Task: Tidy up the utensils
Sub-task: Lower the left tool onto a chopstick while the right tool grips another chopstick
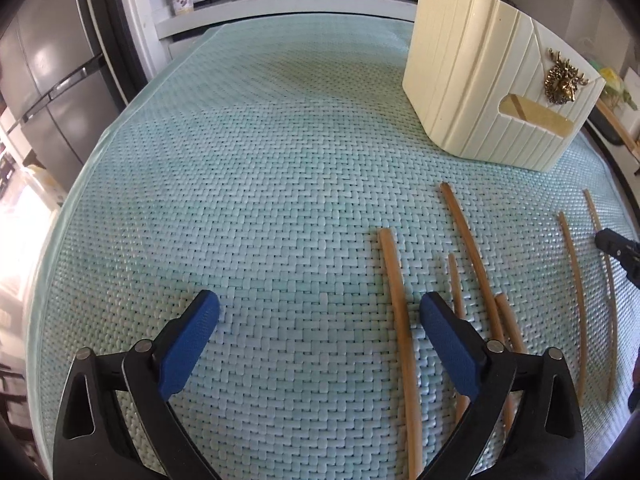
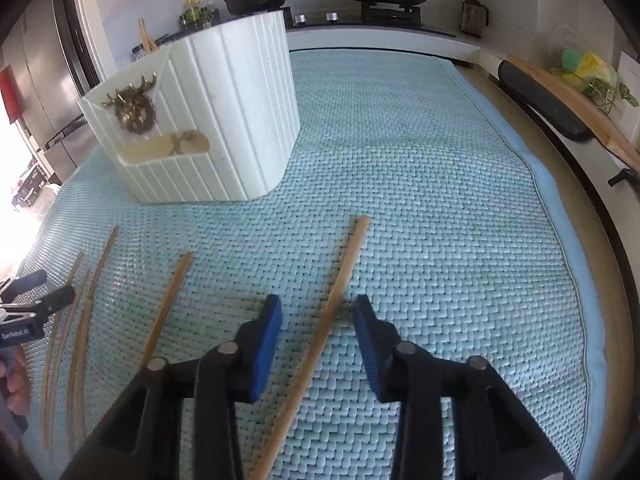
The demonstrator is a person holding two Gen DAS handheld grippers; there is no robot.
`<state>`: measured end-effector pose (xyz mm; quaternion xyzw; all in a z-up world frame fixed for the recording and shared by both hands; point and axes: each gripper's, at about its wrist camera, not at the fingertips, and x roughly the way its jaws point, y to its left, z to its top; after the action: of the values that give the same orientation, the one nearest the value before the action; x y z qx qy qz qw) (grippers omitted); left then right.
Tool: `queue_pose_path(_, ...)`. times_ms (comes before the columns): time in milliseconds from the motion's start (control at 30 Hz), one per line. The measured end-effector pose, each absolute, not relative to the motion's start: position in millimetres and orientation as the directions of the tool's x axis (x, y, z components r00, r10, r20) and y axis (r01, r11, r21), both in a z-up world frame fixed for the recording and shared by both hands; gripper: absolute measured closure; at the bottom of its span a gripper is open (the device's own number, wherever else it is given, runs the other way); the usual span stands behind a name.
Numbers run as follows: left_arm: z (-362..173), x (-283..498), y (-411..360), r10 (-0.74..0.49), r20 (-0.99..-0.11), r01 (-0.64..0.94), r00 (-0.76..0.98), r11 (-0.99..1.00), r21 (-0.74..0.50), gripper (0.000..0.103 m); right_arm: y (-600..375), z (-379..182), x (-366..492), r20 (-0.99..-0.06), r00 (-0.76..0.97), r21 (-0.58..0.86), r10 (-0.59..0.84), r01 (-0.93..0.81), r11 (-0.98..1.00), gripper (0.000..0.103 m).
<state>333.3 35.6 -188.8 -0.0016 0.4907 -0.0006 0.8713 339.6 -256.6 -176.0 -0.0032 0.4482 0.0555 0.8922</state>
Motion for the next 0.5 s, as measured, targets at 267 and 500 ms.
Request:
queue_pose_path(267,-180,306,27,-0.045,-0.841,0.052,0.539,0.998,-0.020,0.078,-253,-175,296,-0.800,0.586,0.045,0.130,-0.158,0.986,0.095)
queue_pose_path(500,-177,291,26,-0.104,-0.843,0.093,0.527,0.994,-0.064,0.094,-258,-171,259,-0.817,0.557,0.062,0.152,-0.177,0.982,0.095)
